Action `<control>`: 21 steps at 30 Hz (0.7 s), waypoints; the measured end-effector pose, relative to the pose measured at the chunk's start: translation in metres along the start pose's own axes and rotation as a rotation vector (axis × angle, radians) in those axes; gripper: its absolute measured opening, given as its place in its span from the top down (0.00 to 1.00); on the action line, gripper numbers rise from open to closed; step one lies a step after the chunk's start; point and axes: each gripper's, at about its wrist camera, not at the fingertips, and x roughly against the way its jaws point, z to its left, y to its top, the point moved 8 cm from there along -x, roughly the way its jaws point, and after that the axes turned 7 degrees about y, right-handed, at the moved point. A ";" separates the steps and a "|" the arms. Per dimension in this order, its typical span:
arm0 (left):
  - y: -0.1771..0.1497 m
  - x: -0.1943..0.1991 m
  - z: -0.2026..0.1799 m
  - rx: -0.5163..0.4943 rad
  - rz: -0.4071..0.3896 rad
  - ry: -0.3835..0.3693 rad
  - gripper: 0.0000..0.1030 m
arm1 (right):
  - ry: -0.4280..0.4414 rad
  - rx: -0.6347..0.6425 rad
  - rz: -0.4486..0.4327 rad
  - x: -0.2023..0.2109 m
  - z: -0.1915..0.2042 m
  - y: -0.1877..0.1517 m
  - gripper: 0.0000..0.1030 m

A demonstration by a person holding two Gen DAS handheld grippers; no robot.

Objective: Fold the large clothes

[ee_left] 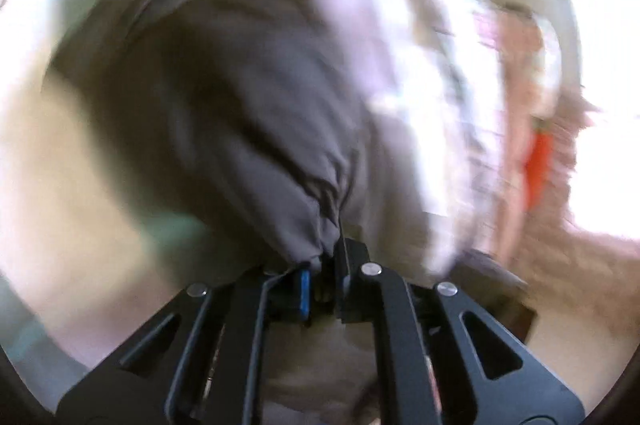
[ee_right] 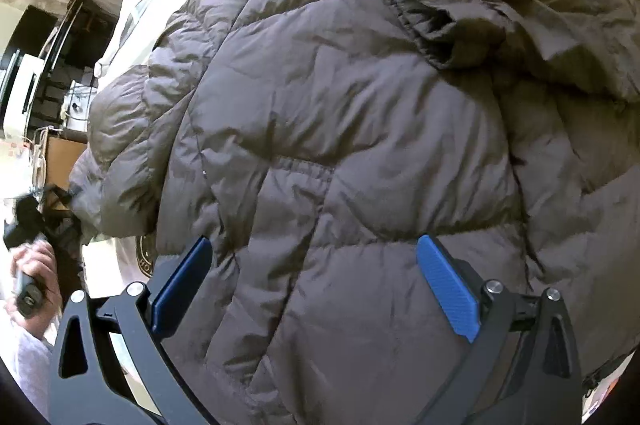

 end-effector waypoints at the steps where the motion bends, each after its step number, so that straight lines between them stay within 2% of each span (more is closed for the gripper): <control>1: -0.006 0.004 -0.023 -0.056 -0.003 -0.023 0.92 | 0.001 -0.013 -0.004 0.003 -0.006 0.001 0.01; 4: -0.063 0.004 -0.124 -0.314 0.035 -0.115 0.92 | 0.005 -0.075 -0.024 0.013 -0.027 0.006 0.01; 6: -0.116 -0.005 -0.180 -0.498 0.083 -0.138 0.92 | 0.004 -0.116 -0.040 0.022 -0.043 0.010 0.01; 7: -0.159 -0.015 -0.207 -0.621 0.123 -0.129 0.91 | -0.005 -0.137 -0.052 0.028 -0.054 0.013 0.01; 9: -0.246 -0.041 -0.237 -0.849 0.226 -0.071 0.88 | -0.013 -0.171 -0.070 0.038 -0.071 0.016 0.01; 11: -0.307 -0.062 -0.233 -0.958 0.339 -0.021 0.84 | -0.020 -0.215 -0.093 0.049 -0.091 0.020 0.01; 12: -0.342 -0.074 -0.222 -1.001 0.416 0.009 0.77 | -0.024 -0.238 -0.106 0.056 -0.102 0.022 0.01; 15: -0.389 -0.090 -0.188 -1.089 0.476 0.109 0.56 | -0.045 -0.304 -0.140 0.072 -0.135 0.026 0.01; 16: -0.397 -0.088 -0.171 -1.096 0.488 0.132 0.47 | -0.049 -0.336 -0.155 0.078 -0.150 0.026 0.01; 18: -0.401 -0.084 -0.144 -1.070 0.507 0.179 0.36 | -0.064 -0.382 -0.178 0.087 -0.169 0.026 0.01; 21: -0.377 -0.085 -0.132 -0.997 0.467 0.249 0.30 | -0.047 -0.475 -0.262 0.108 -0.198 0.027 0.01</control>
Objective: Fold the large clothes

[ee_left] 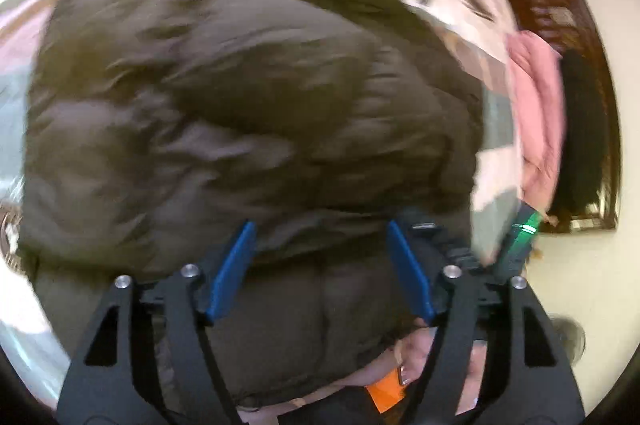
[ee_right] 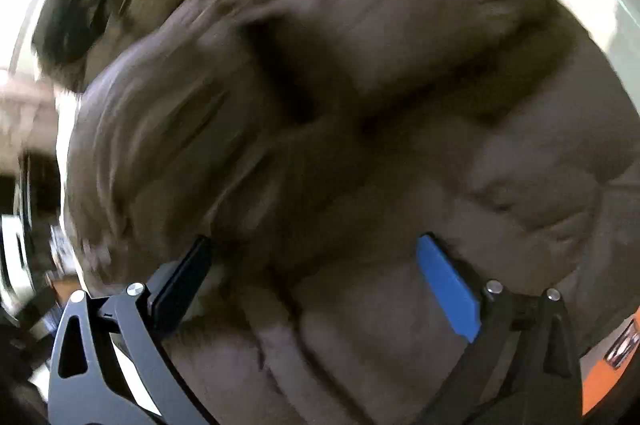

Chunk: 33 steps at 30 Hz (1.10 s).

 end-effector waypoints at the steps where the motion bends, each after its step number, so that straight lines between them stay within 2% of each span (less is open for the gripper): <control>1: -0.008 0.006 0.020 0.035 -0.007 0.009 0.27 | 0.007 -0.025 -0.024 0.005 -0.004 0.004 0.01; 3: -0.010 0.016 0.051 0.127 -0.028 0.024 0.22 | 0.054 -0.093 -0.097 0.020 -0.012 0.020 0.01; 5: -0.010 0.020 0.074 0.203 -0.041 0.011 0.22 | 0.122 -0.125 -0.118 0.025 -0.010 0.032 0.01; 7: -0.003 0.020 0.084 0.253 -0.052 0.012 0.21 | 0.174 -0.124 -0.071 0.014 0.001 0.038 0.01; 8: 0.002 0.022 0.091 0.270 -0.059 0.025 0.21 | 0.176 -0.113 -0.017 0.004 0.007 0.037 0.01; 11: 0.032 0.019 0.098 0.293 -0.079 0.030 0.16 | 0.097 -0.064 0.084 -0.025 0.017 0.033 0.01; 13: 0.041 0.016 0.110 0.307 -0.064 0.052 0.15 | 0.107 -0.039 0.135 -0.039 0.031 0.024 0.01; 14: 0.045 0.008 0.112 0.312 -0.047 0.064 0.15 | 0.132 -0.033 0.144 -0.042 0.037 0.022 0.12; 15: 0.046 0.001 0.120 0.325 -0.034 0.085 0.15 | 0.164 -0.025 0.146 -0.044 0.048 0.020 0.35; 18: 0.052 -0.018 0.124 0.346 -0.021 0.128 0.15 | 0.170 0.037 0.110 -0.039 0.079 0.021 0.67; 20: 0.052 -0.020 0.132 0.352 -0.034 0.156 0.15 | 0.202 0.080 0.076 -0.031 0.105 0.026 0.72; 24: 0.049 -0.023 0.146 0.368 -0.054 0.194 0.15 | 0.286 0.145 0.044 -0.017 0.150 0.038 0.73; 28: 0.051 -0.027 0.152 0.406 -0.056 0.178 0.15 | 0.364 0.246 -0.047 0.008 0.182 0.056 0.73; 31: 0.056 -0.027 0.152 0.418 -0.062 0.166 0.13 | 0.352 0.273 -0.105 0.014 0.181 0.079 0.73; 33: 0.059 -0.027 0.146 0.403 -0.067 0.151 0.10 | 0.266 0.260 -0.123 -0.001 0.167 0.092 0.73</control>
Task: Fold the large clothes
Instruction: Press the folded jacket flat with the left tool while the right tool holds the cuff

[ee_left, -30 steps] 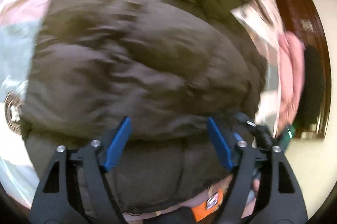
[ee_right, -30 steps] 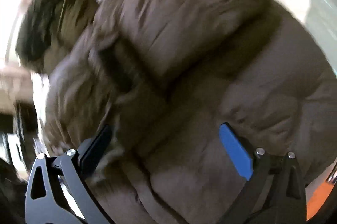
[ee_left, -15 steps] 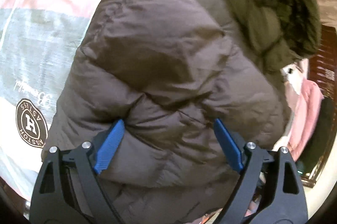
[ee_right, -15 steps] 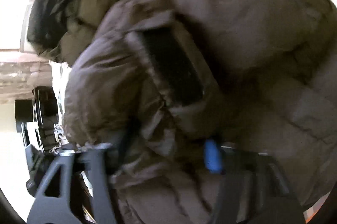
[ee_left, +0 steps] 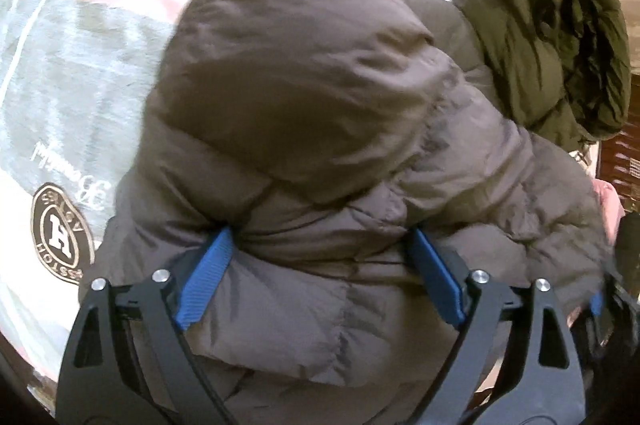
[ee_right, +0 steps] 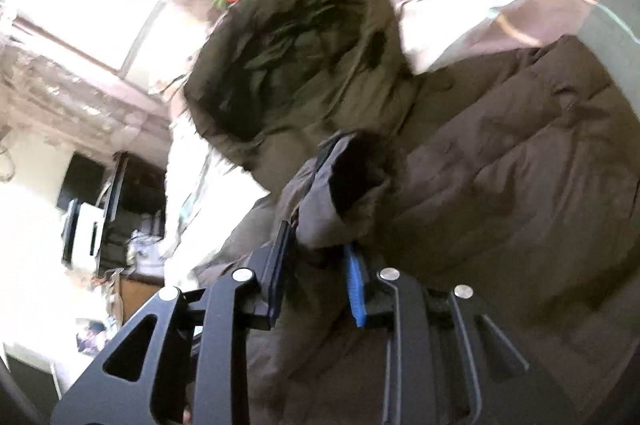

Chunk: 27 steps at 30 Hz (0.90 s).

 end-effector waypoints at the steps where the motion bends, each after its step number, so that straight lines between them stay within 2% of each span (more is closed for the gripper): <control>1: 0.000 -0.001 -0.007 -0.009 0.000 -0.002 0.09 | -0.050 -0.006 0.010 -0.007 -0.015 -0.004 0.73; 2: -0.002 -0.001 -0.011 -0.023 0.000 -0.001 0.09 | -0.099 -0.035 0.052 -0.022 -0.034 -0.006 0.73; 4: -0.004 0.001 -0.018 -0.044 -0.008 -0.005 0.09 | -0.110 -0.113 0.127 -0.030 -0.065 -0.017 0.66; 5: -0.004 0.006 -0.020 -0.047 -0.023 -0.018 0.09 | -0.113 -0.172 0.141 -0.027 -0.081 -0.022 0.46; 6: -0.004 0.011 -0.022 -0.044 -0.043 -0.030 0.09 | -0.128 -0.209 0.128 -0.020 -0.093 -0.025 0.21; 8: -0.001 0.032 -0.024 -0.033 -0.116 -0.064 0.09 | -0.141 -0.235 0.064 0.000 -0.107 -0.030 0.11; 11: 0.003 0.051 -0.033 -0.067 -0.182 -0.055 0.09 | -0.154 -0.272 -0.022 0.026 -0.117 -0.033 0.11; 14: 0.008 0.052 -0.053 -0.130 -0.181 -0.041 0.09 | -0.103 -0.285 -0.091 0.042 -0.112 -0.028 0.11; 17: 0.009 0.046 -0.074 -0.170 -0.165 -0.028 0.09 | -0.048 -0.127 -0.126 0.044 -0.072 -0.020 0.11; 19: 0.006 0.040 -0.080 -0.196 -0.154 0.001 0.09 | -0.045 -0.023 -0.088 0.032 -0.049 -0.020 0.11; 22: 0.004 0.027 -0.081 -0.192 -0.123 0.009 0.09 | -0.017 0.099 0.022 0.001 -0.020 -0.032 0.11; 24: 0.003 0.021 -0.074 -0.185 -0.108 0.019 0.09 | -0.081 0.172 0.138 -0.030 -0.015 -0.046 0.11; 25: 0.004 0.019 -0.072 -0.180 -0.104 0.020 0.09 | -0.143 0.195 0.172 -0.042 -0.021 -0.053 0.11; 27: 0.007 0.016 -0.066 -0.175 -0.104 0.032 0.09 | -0.213 0.193 0.222 -0.067 -0.036 -0.061 0.11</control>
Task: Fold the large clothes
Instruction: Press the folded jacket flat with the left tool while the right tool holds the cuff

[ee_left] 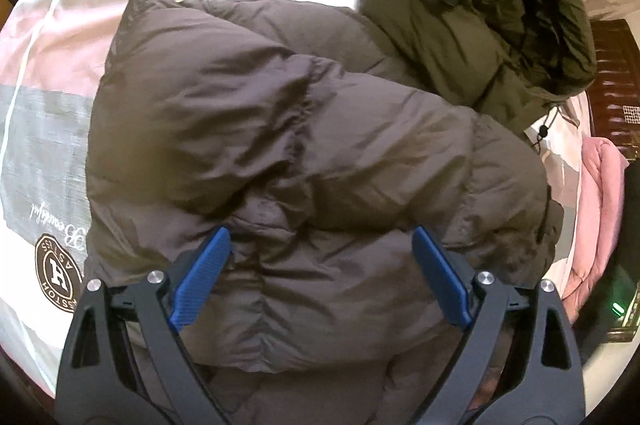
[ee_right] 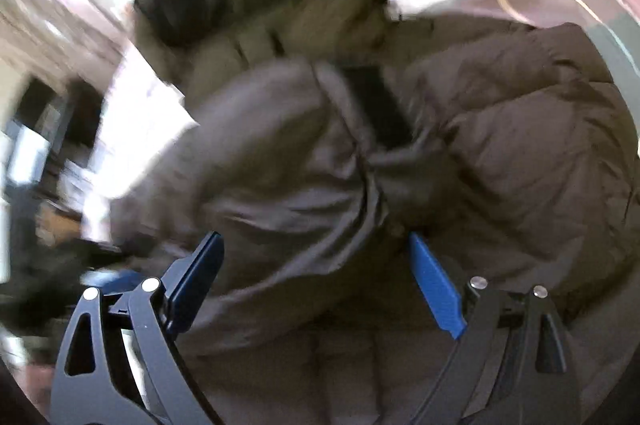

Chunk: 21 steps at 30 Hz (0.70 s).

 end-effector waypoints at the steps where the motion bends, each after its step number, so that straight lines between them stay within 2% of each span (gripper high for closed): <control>1: 0.000 -0.001 0.004 -0.001 0.002 0.014 0.09 | -0.011 -0.012 0.017 -0.009 -0.004 -0.001 0.11; 4: 0.003 -0.007 0.021 0.013 0.010 0.049 0.09 | -0.036 -0.018 0.026 -0.027 -0.012 0.013 0.08; 8: 0.006 -0.017 0.039 0.061 0.021 0.037 0.09 | -0.067 -0.019 0.010 -0.030 -0.009 0.032 0.08; 12: 0.005 -0.007 0.036 0.079 0.007 0.035 0.09 | -0.079 -0.043 0.016 -0.025 -0.008 0.031 0.07; 14: 0.004 0.007 0.025 0.048 -0.024 0.016 0.09 | -0.050 -0.065 -0.008 -0.009 -0.005 0.026 0.07; 18: 0.004 0.025 0.000 -0.040 -0.077 -0.009 0.08 | 0.070 -0.085 -0.140 0.031 0.013 0.027 0.07; 20: 0.009 0.020 -0.010 -0.077 -0.065 0.006 0.06 | 0.112 -0.064 -0.189 0.039 0.025 0.031 0.07; 21: 0.010 0.009 -0.010 -0.084 -0.035 0.023 0.06 | 0.097 -0.048 -0.190 0.037 0.028 0.034 0.07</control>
